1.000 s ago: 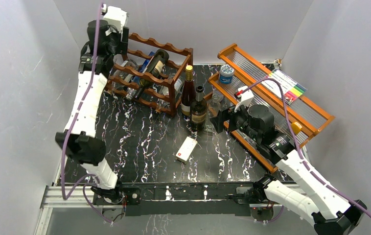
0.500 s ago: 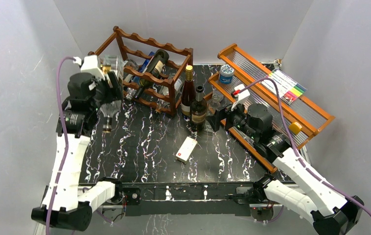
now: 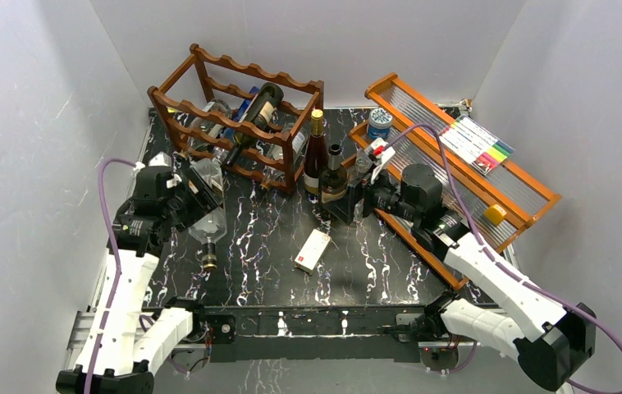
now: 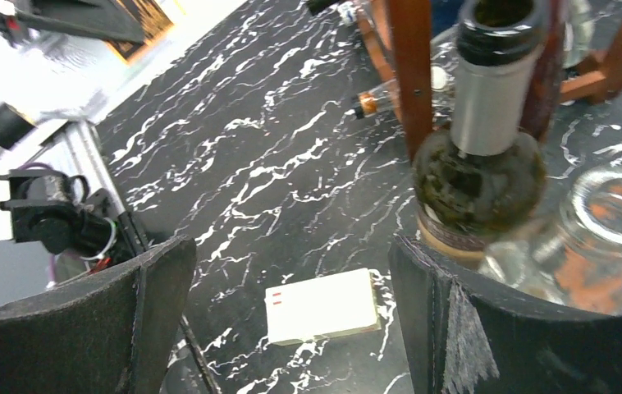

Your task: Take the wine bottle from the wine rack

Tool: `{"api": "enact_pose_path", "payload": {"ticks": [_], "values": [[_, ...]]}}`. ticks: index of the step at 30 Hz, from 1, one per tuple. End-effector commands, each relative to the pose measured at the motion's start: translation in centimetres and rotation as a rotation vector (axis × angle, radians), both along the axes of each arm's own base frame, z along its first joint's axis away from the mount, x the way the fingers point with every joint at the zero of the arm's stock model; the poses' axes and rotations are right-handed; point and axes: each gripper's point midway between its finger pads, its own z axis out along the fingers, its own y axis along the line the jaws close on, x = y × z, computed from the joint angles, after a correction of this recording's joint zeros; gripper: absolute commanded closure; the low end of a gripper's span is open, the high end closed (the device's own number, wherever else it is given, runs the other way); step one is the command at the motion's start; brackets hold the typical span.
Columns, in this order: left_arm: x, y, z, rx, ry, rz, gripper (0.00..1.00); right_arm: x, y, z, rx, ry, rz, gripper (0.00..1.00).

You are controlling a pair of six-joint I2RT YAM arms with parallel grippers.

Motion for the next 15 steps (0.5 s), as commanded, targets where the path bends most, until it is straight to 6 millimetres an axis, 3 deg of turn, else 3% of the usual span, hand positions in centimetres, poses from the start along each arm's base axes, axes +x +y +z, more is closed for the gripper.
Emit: {"api": "enact_pose_path", "payload": {"ticks": [1,8,15], "values": [[-0.3,-3.7,0.5,-0.343,0.019,0.066,1.00,-1.5,2.5,4.2,0.085,-0.064,0.127,0.02],[-0.5,-6.7,-2.3,-0.589,0.188,0.100,1.00,-3.9,6.5,4.0,0.024,-0.131,0.176,0.02],[-1.1,-8.2,-4.8,-0.749,0.384,0.206,1.00,-7.5,11.2,1.8,-0.082,-0.352,0.280,0.02]]}}
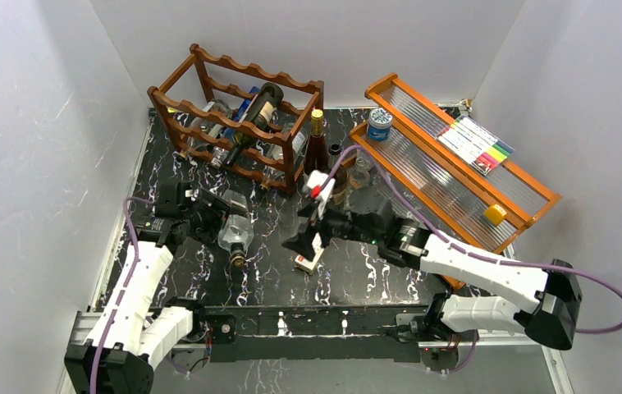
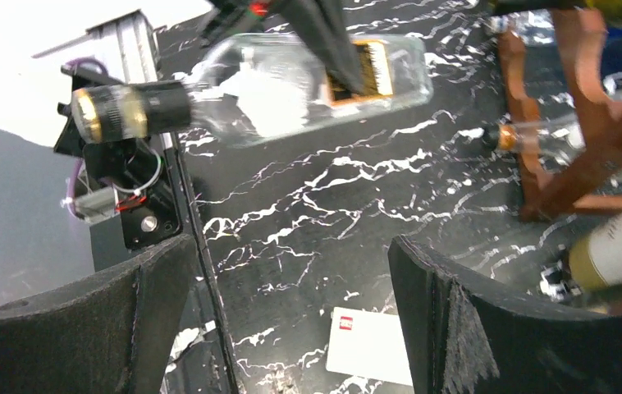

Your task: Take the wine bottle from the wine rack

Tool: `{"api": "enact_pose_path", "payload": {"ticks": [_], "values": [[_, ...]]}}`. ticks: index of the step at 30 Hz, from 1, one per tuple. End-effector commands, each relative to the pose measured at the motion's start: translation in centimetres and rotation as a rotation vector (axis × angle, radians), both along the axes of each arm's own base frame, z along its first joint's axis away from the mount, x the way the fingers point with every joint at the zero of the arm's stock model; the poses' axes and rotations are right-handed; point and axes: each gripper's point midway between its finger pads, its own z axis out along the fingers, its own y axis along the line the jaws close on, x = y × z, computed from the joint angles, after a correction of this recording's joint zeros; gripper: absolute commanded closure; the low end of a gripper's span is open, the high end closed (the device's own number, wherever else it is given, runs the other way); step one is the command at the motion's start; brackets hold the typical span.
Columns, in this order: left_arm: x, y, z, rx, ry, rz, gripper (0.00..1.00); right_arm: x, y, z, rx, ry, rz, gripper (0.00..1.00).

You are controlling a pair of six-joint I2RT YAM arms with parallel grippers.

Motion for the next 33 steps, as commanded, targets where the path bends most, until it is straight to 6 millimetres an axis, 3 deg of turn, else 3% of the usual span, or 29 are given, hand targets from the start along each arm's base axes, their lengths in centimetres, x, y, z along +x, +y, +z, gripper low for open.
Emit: {"api": "enact_pose_path", "payload": {"ticks": [1,6,17,22,30,33], "values": [[0.6,-2.5,1.8,-0.227,0.035,0.041,1.00,-0.7,2.7,2.6,0.055,-0.264,0.026,0.02],[-0.1,-3.0,0.3,-0.289,0.140,0.092,1.00,-3.6,5.6,3.6,0.109,-0.456,0.147,0.03],[-1.2,-3.7,-1.2,-0.347,0.226,0.087,1.00,-5.2,11.1,3.1,0.140,-0.565,0.251,0.15],[-1.0,-3.8,-1.1,-0.352,0.222,0.084,1.00,-4.6,12.6,3.0,0.146,-0.565,0.219,0.26],[-1.0,-4.0,-1.3,-0.361,0.236,0.074,1.00,-3.8,13.4,2.1,0.146,-0.578,0.181,0.44],[-1.0,-4.0,-1.4,-0.360,0.233,0.071,0.88,-3.1,13.0,2.3,0.155,-0.587,0.135,0.61]]}}
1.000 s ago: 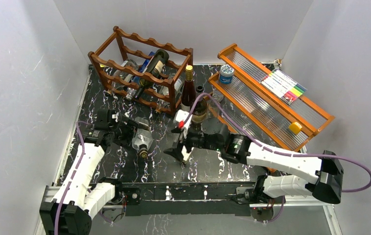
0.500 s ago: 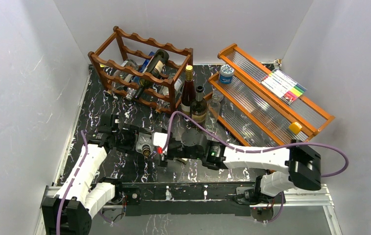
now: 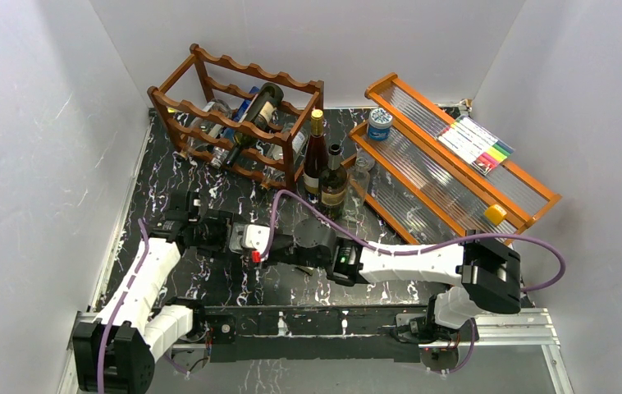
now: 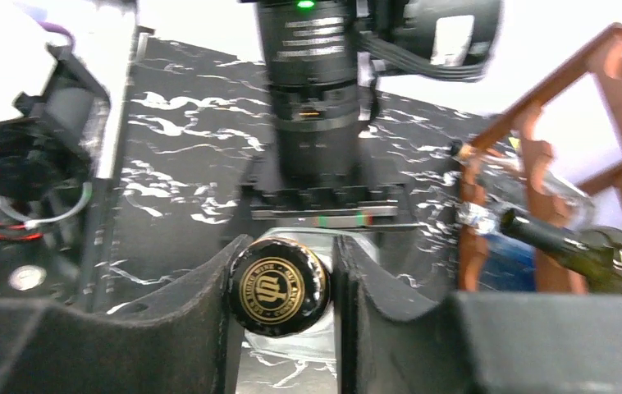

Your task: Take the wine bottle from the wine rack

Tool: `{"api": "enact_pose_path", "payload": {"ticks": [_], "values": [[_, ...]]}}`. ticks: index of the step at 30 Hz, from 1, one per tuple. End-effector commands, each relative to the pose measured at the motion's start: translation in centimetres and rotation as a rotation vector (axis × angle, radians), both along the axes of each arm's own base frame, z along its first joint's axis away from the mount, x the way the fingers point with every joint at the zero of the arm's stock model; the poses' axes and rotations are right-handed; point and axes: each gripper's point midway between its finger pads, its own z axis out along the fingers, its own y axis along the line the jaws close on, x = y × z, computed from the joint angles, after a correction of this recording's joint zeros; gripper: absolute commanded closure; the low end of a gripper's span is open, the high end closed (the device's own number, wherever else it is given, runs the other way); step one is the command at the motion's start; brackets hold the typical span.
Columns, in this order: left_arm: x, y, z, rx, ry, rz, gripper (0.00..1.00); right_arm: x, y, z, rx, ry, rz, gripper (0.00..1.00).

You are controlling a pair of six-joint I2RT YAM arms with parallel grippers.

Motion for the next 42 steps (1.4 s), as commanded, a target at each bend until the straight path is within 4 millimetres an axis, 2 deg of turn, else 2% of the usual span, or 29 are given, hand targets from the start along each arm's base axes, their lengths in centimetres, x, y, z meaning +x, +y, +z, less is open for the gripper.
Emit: {"api": "enact_pose_path", "payload": {"ticks": [1,4,5,6,7,15,20,24,31,35,42], "values": [[0.3,-1.6,2.5,-0.103,-0.081,-0.063,0.78,1.5,0.3,4.9,0.170,-0.030,-0.077,0.69],[0.3,-1.6,2.2,-0.110,-0.079,-0.053,0.33,1.8,0.0,5.9,0.199,-0.041,-0.096,0.90],[0.3,-1.6,2.1,-0.114,-0.078,-0.051,0.23,1.9,-0.2,6.3,0.210,-0.045,-0.108,0.99],[0.3,-1.7,2.0,-0.117,-0.078,-0.052,0.10,2.1,-0.3,6.5,0.217,-0.046,-0.119,1.00],[0.3,-1.7,2.0,-0.118,-0.081,-0.054,0.03,2.3,-0.5,6.8,0.229,-0.048,-0.134,1.00],[1.1,-1.0,1.9,-0.037,-0.144,-0.082,0.02,5.1,-3.4,9.9,0.319,-0.024,-0.326,1.00],[2.2,1.4,3.0,0.169,-0.311,-0.113,0.02,6.3,-5.8,11.3,0.328,0.036,-0.394,1.00],[3.0,3.4,4.6,0.327,-0.418,-0.119,0.02,6.2,-7.9,12.6,0.342,0.105,-0.393,1.00],[4.3,4.9,6.5,0.486,-0.564,-0.196,0.02,5.6,-13.0,16.1,0.387,0.181,-0.419,1.00],[4.8,5.1,7.1,0.525,-0.612,-0.221,0.02,6.5,-17.1,16.2,0.369,0.184,-0.543,1.00],[5.5,3.6,7.5,0.470,-0.682,-0.275,0.02,8.8,-23.7,13.9,0.302,0.168,-0.818,1.00]]}}
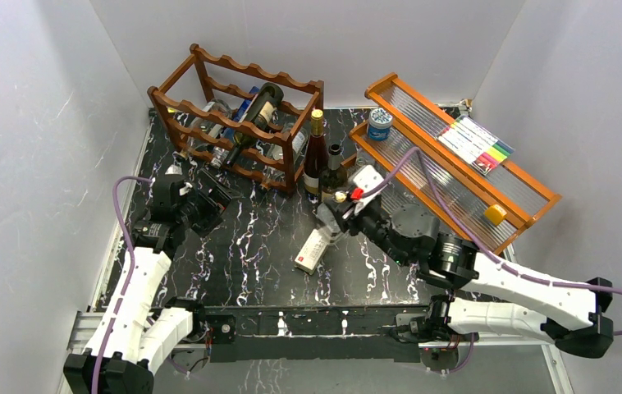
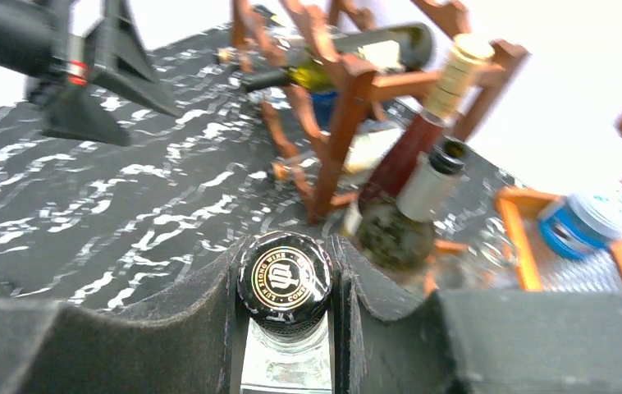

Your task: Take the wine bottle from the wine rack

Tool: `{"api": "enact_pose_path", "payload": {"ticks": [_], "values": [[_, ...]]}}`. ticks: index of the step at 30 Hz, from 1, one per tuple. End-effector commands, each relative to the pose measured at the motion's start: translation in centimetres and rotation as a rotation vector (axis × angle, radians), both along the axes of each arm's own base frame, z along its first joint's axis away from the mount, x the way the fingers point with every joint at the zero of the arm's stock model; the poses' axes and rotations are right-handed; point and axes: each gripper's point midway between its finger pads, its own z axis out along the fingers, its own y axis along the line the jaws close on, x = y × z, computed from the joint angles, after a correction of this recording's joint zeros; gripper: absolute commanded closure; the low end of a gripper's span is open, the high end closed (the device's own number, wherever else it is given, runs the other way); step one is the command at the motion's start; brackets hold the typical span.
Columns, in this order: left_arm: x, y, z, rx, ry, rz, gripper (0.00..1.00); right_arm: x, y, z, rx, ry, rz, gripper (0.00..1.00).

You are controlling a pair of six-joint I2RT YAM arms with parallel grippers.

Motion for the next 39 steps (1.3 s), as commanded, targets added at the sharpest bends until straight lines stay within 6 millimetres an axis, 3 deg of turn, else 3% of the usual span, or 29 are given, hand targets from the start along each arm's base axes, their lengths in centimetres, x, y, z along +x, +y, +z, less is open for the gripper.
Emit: {"api": "enact_pose_path", "payload": {"ticks": [1,6,13,21,32,34,39], "values": [[0.9,-0.8,1.9,-0.007,-0.095,-0.066,0.02,2.1,-5.1,3.5,0.106,-0.047,-0.222,1.00],[1.0,-1.1,1.9,-0.012,-0.094,-0.080,0.02,3.6,-6.8,1.7,0.055,-0.042,-0.330,1.00],[0.7,-1.3,2.3,-0.025,-0.101,-0.091,0.02,7.0,-7.0,-1.2,0.052,0.056,-0.381,1.00],[0.4,-1.3,2.6,-0.017,-0.100,-0.103,0.02,10.4,-8.5,-2.6,0.108,0.091,-0.439,1.00],[0.7,-1.0,3.0,0.043,-0.116,-0.141,0.02,11.2,-9.5,-4.3,0.114,0.097,-0.456,1.00],[0.8,-0.9,3.1,0.080,-0.118,-0.170,0.02,11.1,-9.7,-4.9,0.089,0.108,-0.460,0.90],[1.2,-0.4,2.5,0.161,-0.081,-0.228,0.02,10.6,-10.1,-5.7,0.053,0.128,-0.457,0.51]]}}
